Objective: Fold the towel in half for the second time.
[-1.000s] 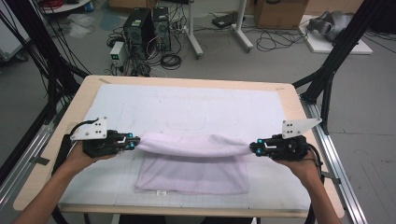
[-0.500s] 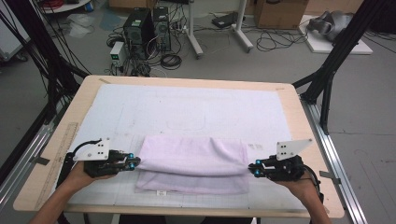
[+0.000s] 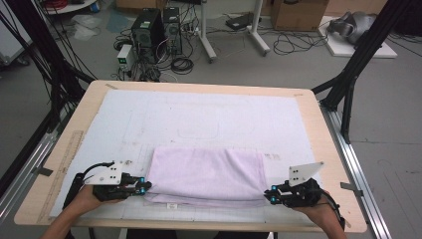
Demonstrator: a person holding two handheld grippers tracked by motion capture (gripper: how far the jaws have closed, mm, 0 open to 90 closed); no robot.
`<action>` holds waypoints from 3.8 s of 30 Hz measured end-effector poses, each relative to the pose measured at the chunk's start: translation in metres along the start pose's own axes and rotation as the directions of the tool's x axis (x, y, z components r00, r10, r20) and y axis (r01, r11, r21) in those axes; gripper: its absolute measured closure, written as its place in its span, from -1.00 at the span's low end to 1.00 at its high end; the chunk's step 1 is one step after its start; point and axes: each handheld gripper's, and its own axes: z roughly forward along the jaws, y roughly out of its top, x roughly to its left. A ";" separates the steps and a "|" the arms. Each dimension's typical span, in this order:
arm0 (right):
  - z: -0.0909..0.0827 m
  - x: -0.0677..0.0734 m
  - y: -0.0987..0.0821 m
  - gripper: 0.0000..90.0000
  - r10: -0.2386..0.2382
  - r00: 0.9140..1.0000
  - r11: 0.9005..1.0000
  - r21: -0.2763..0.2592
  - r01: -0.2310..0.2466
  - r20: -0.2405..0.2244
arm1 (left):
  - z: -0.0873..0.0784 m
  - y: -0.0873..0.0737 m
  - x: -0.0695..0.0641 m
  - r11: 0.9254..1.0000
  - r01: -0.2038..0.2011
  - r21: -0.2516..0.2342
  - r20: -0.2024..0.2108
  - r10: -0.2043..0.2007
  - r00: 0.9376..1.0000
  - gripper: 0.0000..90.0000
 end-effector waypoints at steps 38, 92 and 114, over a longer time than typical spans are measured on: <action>0.009 0.009 0.002 0.87 -0.069 0.988 0.994 0.076 0.080 -0.136 | -0.003 -0.004 -0.009 0.999 -0.012 0.037 0.112 0.008 0.994 0.93; -0.001 0.001 0.005 -0.54 0.003 0.996 0.997 -0.077 0.005 0.092 | -0.029 -0.010 0.004 0.994 -0.043 -0.099 -0.142 0.028 0.989 -0.11; -0.015 -0.019 0.025 -0.95 0.129 0.956 0.929 -0.369 -0.024 0.264 | -0.060 -0.003 0.026 0.966 -0.004 -0.258 -0.371 -0.096 0.924 -0.96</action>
